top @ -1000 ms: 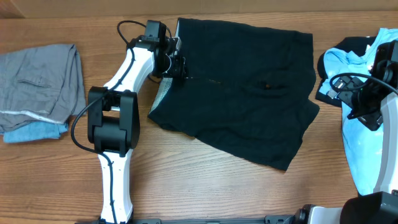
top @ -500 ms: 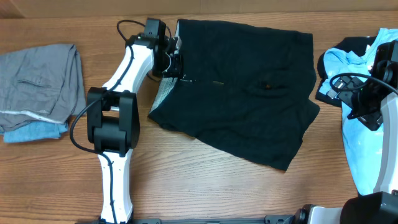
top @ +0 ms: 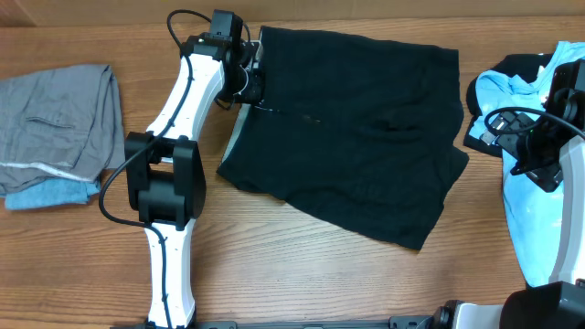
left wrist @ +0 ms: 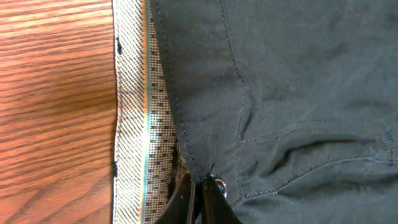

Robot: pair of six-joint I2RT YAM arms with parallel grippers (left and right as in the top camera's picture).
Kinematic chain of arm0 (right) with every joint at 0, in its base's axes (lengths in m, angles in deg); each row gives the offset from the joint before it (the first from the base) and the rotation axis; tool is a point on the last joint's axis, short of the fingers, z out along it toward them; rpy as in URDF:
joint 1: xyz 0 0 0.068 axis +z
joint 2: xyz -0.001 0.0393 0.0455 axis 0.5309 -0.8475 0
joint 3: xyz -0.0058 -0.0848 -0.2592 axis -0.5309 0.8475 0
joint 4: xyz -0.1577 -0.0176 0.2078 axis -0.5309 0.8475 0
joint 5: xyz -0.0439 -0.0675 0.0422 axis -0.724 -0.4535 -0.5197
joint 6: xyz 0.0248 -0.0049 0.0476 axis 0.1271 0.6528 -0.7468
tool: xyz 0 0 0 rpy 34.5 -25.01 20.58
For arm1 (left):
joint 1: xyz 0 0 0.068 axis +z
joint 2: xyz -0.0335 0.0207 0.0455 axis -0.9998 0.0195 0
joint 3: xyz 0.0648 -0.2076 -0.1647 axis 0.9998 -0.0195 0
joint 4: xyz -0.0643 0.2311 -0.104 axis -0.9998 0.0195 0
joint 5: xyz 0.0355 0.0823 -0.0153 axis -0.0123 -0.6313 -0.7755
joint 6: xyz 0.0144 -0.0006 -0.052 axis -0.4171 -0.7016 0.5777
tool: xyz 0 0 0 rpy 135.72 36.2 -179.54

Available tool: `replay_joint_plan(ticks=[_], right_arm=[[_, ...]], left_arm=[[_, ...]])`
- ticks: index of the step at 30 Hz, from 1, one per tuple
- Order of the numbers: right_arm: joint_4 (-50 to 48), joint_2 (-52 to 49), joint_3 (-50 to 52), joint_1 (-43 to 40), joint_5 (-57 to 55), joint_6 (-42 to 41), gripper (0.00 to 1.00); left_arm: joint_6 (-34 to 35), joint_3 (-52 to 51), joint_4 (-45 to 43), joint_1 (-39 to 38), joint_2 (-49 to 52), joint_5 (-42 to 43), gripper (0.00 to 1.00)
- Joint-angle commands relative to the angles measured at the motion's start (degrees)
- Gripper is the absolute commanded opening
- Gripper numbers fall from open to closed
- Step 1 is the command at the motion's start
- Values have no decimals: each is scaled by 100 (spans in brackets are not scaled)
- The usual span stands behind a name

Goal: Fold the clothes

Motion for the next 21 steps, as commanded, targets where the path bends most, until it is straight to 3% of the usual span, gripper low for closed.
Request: replay_joint_plan(ticks=[1, 16, 21], right_arm=[[-33, -20, -74, -33, -57, 20, 100], [-33, -20, -74, -33, -57, 17, 100], [-33, -20, -74, -33, -57, 20, 100]], left_arm=[[-136, 133, 20, 125, -39, -243, 5], [-101, 133, 122, 151, -37, -763, 4], [538, 109, 168, 155, -11, -1165, 4]])
